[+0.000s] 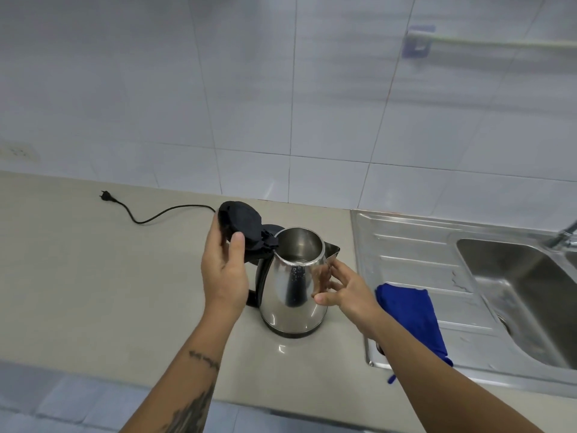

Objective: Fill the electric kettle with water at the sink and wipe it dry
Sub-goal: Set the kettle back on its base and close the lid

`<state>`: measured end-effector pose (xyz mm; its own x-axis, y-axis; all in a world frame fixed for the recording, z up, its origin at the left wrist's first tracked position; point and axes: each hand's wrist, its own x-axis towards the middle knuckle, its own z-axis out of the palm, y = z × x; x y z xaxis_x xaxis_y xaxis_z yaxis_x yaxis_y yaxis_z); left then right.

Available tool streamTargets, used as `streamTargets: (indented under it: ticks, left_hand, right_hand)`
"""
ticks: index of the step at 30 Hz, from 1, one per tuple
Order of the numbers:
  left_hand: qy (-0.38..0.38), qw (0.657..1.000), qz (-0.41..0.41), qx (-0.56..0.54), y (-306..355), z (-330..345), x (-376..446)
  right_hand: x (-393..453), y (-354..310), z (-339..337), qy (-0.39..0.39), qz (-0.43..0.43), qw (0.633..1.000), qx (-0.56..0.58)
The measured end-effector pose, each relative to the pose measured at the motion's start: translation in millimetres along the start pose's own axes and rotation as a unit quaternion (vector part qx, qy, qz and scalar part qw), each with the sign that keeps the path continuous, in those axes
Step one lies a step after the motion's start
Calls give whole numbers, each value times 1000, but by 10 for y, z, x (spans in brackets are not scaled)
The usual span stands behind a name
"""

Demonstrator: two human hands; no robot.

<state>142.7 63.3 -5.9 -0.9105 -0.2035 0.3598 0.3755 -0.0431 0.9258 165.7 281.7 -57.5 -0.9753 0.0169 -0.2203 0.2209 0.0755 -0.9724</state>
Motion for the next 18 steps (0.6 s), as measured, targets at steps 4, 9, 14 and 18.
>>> streamTargets:
  ticks: [4, 9, 14, 18]
  left_hand:
    - [-9, 991, 68, 119, 51, 225, 20]
    - [-151, 928, 134, 315, 177, 441, 27]
    - [-240, 843, 172, 450, 159, 545, -15]
    - [-281, 804, 173, 495, 81, 560, -28]
  right_hand:
    - [-45, -34, 3, 11, 8, 1000, 3]
    - [-76, -42, -1, 10, 5, 1000, 8]
    - [-65, -36, -8, 7, 9, 1000, -14]
    - [-67, -44, -16, 3, 2, 999, -37]
